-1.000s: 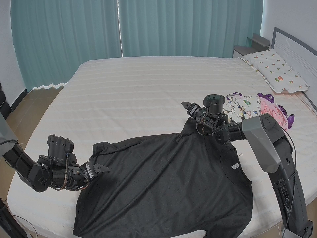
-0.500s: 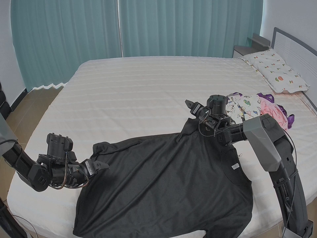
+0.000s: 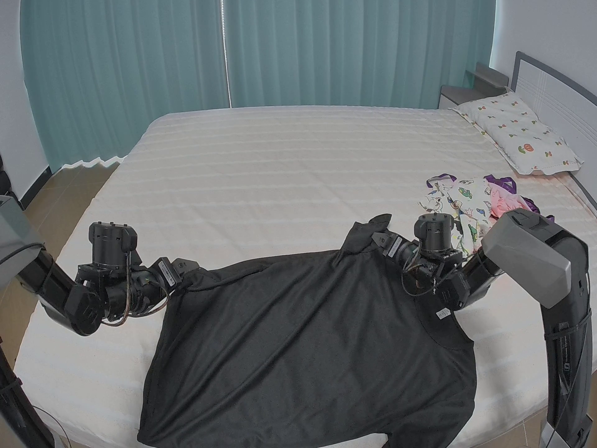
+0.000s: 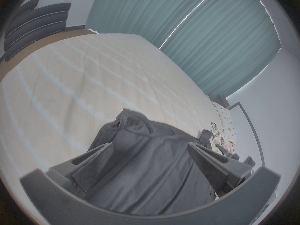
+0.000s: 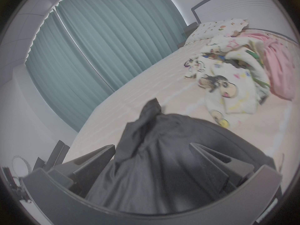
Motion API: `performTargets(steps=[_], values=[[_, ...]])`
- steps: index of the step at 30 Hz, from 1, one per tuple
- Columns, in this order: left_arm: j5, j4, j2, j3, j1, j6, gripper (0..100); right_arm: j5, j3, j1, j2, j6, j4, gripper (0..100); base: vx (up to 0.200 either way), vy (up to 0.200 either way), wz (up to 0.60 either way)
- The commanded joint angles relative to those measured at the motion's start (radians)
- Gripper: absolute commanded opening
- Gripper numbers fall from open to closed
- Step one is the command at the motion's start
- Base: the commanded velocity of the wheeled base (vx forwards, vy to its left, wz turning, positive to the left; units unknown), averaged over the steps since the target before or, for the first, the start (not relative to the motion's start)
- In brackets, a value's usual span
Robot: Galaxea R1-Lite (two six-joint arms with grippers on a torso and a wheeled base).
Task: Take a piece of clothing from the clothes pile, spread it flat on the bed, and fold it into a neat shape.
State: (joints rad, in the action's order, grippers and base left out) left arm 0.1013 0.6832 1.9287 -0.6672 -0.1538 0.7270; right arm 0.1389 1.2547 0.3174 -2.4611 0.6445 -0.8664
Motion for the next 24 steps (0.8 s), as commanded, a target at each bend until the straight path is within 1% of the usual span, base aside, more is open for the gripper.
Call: performTargets(steps=[1, 3, 5, 6, 7, 11, 13, 18, 19, 24], values=[[-0.061, 0.002, 0.233, -0.238, 0.042, -0.024, 100, 0.005, -0.37, -0.038, 0.166, 0.021, -0.22, 100, 0.0, 0.0, 0.0], [-0.087, 0.012, 0.256, -0.261, 0.056, -0.049, 100, 0.005, -0.422, -0.047, 0.162, 0.047, -0.299, 100, 0.0, 0.0, 0.0], [-0.089, 0.012, 0.263, -0.27, 0.059, -0.051, 100, 0.005, -0.436, -0.052, 0.16, 0.052, -0.319, 100, 0.0, 0.0, 0.0], [-0.089, 0.009, 0.303, -0.311, 0.06, -0.049, 100, 0.007, -0.477, -0.063, 0.151, 0.053, -0.365, 100, 0.0, 0.0, 0.0], [-0.098, 0.01, 0.329, -0.322, 0.059, -0.051, 100, 0.007, -0.497, -0.067, 0.146, 0.06, -0.379, 100, 0.0, 0.0, 0.0], [-0.118, 0.019, 0.369, -0.348, 0.051, -0.057, 100, 0.005, -0.532, -0.09, 0.145, 0.087, -0.433, 100, 0.0, 0.0, 0.0], [-0.121, 0.015, 0.375, -0.365, 0.051, -0.054, 100, 0.005, -0.537, -0.092, 0.142, 0.087, -0.448, 100, 0.0, 0.0, 0.0], [-0.121, 0.018, 0.392, -0.367, 0.053, -0.054, 100, 0.001, -0.54, -0.097, 0.136, 0.089, -0.451, 100, 0.0, 0.0, 0.0], [-0.121, 0.018, 0.392, -0.361, 0.053, -0.052, 0, -0.001, -0.538, -0.097, 0.136, 0.089, -0.453, 100, 0.0, 0.0, 0.0], [-0.124, 0.021, 0.383, -0.319, 0.051, -0.054, 0, -0.009, -0.537, -0.101, 0.132, 0.09, -0.453, 100, 0.0, 0.0, 0.0]])
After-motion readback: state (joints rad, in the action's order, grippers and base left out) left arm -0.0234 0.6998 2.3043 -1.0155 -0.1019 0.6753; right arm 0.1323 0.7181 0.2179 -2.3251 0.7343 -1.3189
